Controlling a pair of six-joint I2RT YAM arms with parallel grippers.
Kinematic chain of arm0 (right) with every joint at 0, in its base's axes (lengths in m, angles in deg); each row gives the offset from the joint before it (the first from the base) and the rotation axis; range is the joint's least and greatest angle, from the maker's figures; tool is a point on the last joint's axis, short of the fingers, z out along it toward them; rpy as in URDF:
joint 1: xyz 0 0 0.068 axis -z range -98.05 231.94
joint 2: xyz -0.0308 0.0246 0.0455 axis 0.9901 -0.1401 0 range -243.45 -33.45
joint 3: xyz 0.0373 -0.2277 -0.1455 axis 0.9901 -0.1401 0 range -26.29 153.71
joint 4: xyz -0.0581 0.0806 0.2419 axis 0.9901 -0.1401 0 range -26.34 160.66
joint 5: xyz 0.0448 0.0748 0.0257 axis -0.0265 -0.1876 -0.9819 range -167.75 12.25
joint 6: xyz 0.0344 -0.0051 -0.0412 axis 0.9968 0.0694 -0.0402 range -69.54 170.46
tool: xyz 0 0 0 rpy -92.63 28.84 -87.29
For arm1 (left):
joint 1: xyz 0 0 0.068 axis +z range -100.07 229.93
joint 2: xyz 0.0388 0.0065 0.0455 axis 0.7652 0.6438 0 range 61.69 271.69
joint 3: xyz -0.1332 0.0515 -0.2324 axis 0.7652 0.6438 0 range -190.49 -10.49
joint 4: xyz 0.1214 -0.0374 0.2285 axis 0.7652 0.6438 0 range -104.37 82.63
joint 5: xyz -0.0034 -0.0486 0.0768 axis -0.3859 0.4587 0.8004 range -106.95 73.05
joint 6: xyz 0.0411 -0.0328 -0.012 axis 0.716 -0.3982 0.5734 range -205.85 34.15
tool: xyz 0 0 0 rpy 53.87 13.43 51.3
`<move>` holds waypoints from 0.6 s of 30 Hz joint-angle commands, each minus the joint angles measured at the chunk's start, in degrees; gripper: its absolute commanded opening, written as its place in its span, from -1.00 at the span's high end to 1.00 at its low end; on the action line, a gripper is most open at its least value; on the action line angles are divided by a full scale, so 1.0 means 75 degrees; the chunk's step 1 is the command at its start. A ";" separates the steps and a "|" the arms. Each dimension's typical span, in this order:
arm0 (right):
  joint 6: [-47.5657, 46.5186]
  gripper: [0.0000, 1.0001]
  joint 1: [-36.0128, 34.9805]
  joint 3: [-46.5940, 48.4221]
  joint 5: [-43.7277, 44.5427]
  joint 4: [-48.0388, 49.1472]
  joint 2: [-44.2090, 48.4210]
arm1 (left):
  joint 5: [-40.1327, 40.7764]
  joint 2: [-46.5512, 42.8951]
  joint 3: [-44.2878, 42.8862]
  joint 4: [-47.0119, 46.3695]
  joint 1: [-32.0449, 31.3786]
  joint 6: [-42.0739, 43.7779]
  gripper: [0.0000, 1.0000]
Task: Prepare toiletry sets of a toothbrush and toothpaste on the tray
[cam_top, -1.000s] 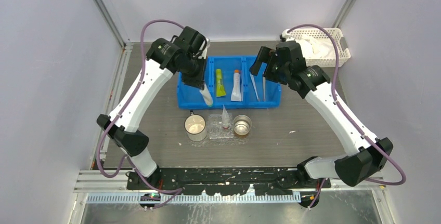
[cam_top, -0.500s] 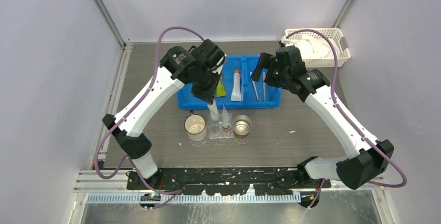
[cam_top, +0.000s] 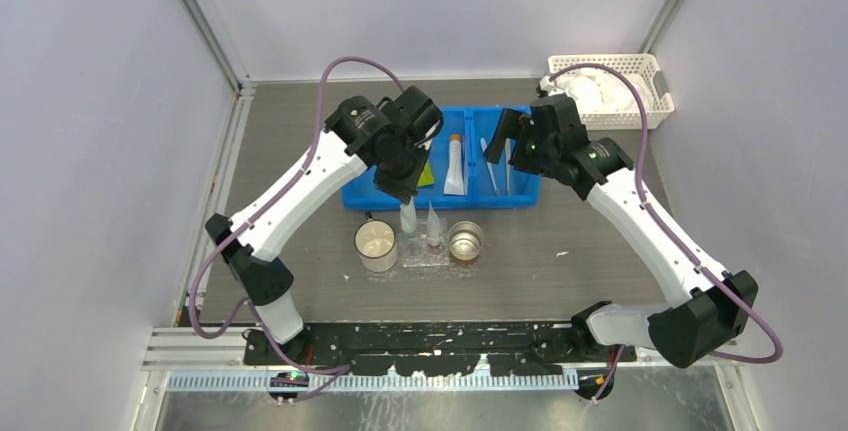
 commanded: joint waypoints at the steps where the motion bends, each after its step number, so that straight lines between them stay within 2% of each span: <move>1: -0.0133 -0.99 0.0063 -0.0038 -0.0102 0.0273 0.0255 | 0.0181 -0.0108 0.0081 -0.0462 -0.0027 0.0012 0.99; 18: -0.0110 -0.99 0.0142 -0.0349 -0.0262 0.0483 0.0225 | 0.0091 -0.0142 0.0594 -0.1059 -0.0027 0.0056 0.99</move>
